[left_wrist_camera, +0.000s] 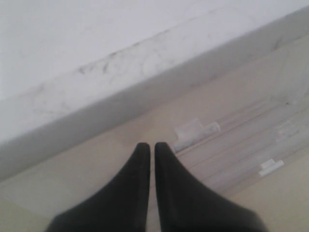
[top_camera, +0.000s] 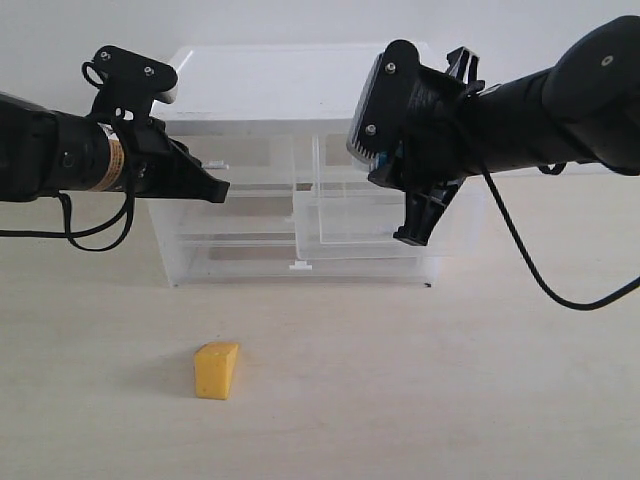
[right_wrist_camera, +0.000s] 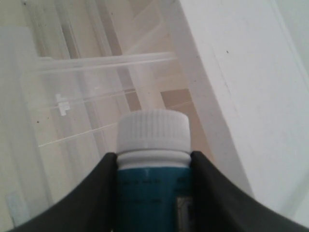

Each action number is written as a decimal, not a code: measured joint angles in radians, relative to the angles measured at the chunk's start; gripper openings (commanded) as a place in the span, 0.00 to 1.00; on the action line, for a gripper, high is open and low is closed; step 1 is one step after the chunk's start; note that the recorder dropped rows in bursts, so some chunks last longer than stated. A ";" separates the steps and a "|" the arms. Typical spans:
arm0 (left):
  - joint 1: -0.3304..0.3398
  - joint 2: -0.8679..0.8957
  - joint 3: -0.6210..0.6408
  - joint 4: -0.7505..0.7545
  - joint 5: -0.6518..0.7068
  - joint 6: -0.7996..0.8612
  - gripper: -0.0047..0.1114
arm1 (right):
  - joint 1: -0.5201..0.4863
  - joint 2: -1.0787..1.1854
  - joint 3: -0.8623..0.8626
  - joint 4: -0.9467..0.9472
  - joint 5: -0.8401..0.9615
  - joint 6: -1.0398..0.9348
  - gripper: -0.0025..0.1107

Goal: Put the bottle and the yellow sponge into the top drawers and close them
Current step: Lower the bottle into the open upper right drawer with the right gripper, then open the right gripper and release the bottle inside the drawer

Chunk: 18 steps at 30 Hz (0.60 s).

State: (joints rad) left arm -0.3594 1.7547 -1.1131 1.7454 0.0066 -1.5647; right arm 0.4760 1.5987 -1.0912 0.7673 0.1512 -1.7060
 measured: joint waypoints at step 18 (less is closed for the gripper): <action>0.000 0.000 0.000 0.000 0.000 0.000 0.07 | 0.000 0.002 0.000 0.000 -0.046 0.009 0.49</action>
State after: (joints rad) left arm -0.3594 1.7547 -1.1131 1.7454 0.0066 -1.5647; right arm 0.4760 1.6003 -1.0912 0.7673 0.1052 -1.6969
